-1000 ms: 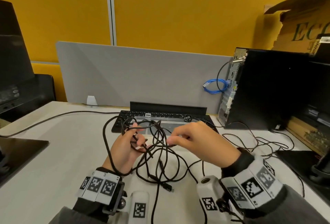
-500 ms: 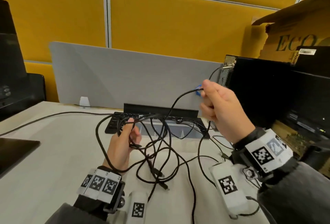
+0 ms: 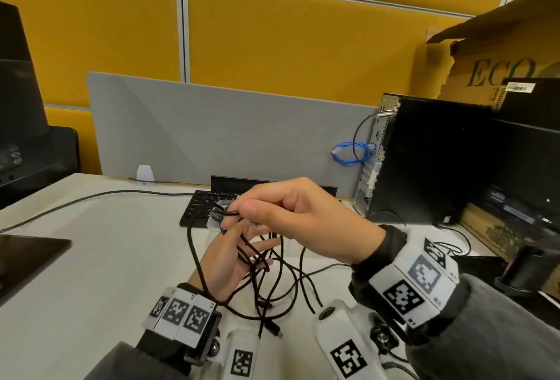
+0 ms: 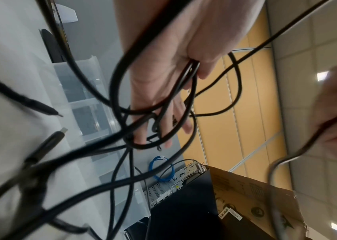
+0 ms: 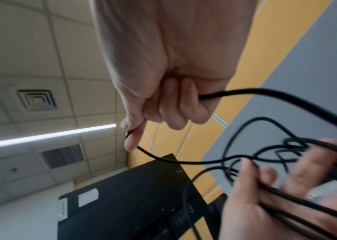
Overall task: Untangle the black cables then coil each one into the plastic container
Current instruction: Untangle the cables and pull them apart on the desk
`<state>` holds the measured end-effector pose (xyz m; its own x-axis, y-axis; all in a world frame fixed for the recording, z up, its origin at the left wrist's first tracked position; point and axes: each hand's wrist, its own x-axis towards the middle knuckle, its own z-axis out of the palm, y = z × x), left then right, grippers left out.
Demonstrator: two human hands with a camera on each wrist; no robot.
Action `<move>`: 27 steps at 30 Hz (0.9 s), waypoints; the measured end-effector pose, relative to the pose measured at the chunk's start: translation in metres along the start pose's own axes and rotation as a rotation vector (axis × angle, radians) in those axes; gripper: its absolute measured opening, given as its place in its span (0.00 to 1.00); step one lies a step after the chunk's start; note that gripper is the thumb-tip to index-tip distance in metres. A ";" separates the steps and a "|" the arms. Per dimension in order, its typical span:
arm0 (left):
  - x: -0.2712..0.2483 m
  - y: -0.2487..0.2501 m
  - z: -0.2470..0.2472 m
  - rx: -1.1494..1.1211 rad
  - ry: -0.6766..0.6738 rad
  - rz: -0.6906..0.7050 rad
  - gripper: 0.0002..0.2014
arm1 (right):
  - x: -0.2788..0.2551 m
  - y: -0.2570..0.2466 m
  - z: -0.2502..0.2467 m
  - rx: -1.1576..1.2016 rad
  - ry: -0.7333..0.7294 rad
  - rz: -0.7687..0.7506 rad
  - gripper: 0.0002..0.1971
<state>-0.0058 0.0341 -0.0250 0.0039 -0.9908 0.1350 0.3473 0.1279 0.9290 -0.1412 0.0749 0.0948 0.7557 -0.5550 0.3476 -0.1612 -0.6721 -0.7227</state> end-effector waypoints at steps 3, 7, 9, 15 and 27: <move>0.001 0.001 -0.005 -0.033 0.061 -0.088 0.17 | -0.006 -0.021 -0.013 0.039 0.116 -0.127 0.11; 0.003 0.009 -0.015 -0.167 0.139 -0.091 0.24 | -0.026 -0.025 -0.066 0.181 0.697 -0.237 0.10; 0.002 0.012 -0.017 -0.189 0.133 -0.074 0.26 | -0.041 -0.016 -0.095 0.307 0.982 -0.234 0.11; 0.000 0.015 -0.017 -0.105 0.112 -0.065 0.14 | -0.081 0.043 -0.154 0.278 1.457 0.120 0.12; -0.007 0.015 0.000 0.002 0.060 0.063 0.14 | 0.007 0.093 0.001 -1.003 0.150 0.451 0.22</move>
<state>-0.0009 0.0431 -0.0122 0.0818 -0.9815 0.1729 0.3422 0.1906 0.9201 -0.1506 0.0084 0.0294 0.4244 -0.8569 0.2925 -0.8942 -0.4475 -0.0135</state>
